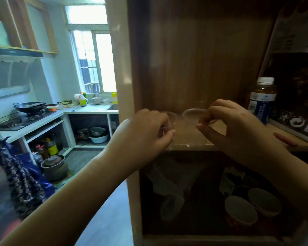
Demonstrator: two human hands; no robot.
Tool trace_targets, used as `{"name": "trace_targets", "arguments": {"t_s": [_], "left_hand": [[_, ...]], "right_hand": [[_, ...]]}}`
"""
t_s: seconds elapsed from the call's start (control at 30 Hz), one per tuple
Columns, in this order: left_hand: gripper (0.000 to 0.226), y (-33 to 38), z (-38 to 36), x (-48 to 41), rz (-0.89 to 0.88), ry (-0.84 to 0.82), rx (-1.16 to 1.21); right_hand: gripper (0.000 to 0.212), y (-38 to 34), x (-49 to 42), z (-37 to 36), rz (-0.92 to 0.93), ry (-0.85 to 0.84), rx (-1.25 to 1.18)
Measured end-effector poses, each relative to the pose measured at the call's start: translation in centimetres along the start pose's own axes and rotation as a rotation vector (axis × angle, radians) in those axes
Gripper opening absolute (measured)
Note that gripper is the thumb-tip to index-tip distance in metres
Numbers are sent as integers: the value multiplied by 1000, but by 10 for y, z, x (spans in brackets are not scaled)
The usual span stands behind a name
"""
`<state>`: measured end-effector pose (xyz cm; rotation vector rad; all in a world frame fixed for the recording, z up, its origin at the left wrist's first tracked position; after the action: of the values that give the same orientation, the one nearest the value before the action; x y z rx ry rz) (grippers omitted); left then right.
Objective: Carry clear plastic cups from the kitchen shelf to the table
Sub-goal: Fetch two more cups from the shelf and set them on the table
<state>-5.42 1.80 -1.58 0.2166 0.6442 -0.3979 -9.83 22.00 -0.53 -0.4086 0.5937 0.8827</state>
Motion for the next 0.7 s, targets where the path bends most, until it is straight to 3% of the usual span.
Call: {"name": "trace_targets", "arguments": {"t_s": [0.3,0.7], "left_hand": [[19,-46,75,107,103,46,-95],[25,-142,220,328,520,18,-244]], "right_hand": [[15,-113,-12,-44,20,5,-237],[12,-346,-77,-167,327,-138,-523]]}}
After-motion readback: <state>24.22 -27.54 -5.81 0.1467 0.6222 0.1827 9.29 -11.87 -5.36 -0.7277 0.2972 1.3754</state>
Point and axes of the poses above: each hand's wrist, its own x-axis away from the middle knuckle, its own z-axis out of the back of the hand, y = z × x, the point moved 1 cm from there along -x, towards the middle knuckle, and after that the axes turned 3 degrees about -y, right-handed, at the moved point
